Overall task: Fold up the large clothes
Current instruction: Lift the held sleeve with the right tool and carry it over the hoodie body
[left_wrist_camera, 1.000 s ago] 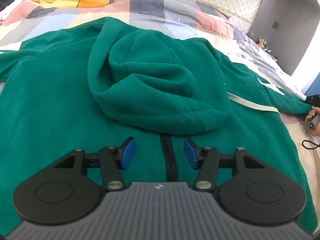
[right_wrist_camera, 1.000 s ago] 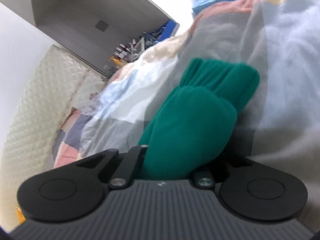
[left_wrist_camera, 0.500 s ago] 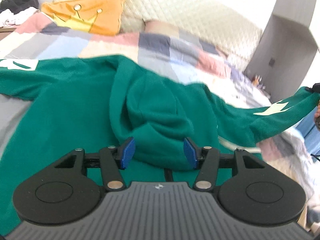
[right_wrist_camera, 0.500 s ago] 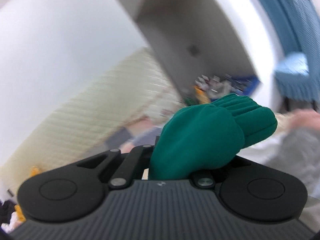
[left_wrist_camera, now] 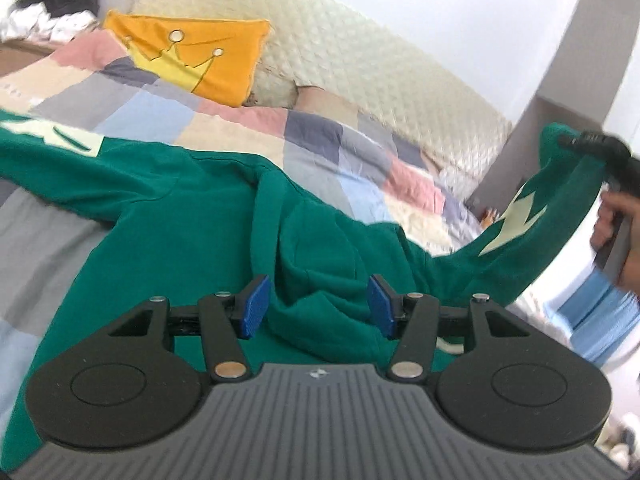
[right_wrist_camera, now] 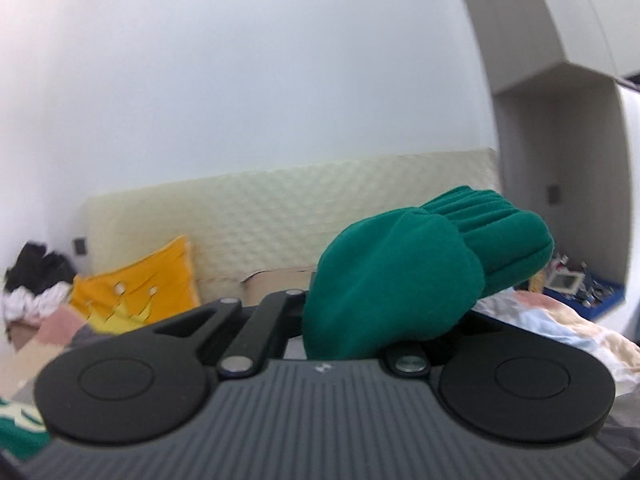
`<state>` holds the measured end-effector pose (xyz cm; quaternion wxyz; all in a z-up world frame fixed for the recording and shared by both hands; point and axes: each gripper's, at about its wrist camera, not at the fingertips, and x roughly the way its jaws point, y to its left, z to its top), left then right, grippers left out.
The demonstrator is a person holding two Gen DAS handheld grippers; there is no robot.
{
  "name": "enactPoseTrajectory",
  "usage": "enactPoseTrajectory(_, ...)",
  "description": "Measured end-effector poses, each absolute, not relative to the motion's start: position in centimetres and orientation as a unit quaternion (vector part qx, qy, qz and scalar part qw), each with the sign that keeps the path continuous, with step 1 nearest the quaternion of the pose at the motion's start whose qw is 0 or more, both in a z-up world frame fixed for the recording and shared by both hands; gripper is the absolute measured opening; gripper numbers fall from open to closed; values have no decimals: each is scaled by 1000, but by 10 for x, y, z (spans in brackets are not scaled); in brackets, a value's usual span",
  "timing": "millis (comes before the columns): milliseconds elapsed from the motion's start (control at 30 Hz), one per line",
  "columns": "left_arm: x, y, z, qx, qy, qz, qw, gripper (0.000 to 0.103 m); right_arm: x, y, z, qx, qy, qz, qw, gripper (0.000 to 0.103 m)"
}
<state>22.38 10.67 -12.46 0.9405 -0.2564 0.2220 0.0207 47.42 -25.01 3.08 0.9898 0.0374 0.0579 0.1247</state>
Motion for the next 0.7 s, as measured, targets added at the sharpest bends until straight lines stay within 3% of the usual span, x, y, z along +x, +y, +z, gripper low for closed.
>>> enactPoseTrajectory(700,196,178,-132,-345,193,36,918,59,390,-61,-160,-137,200,295,924,10)
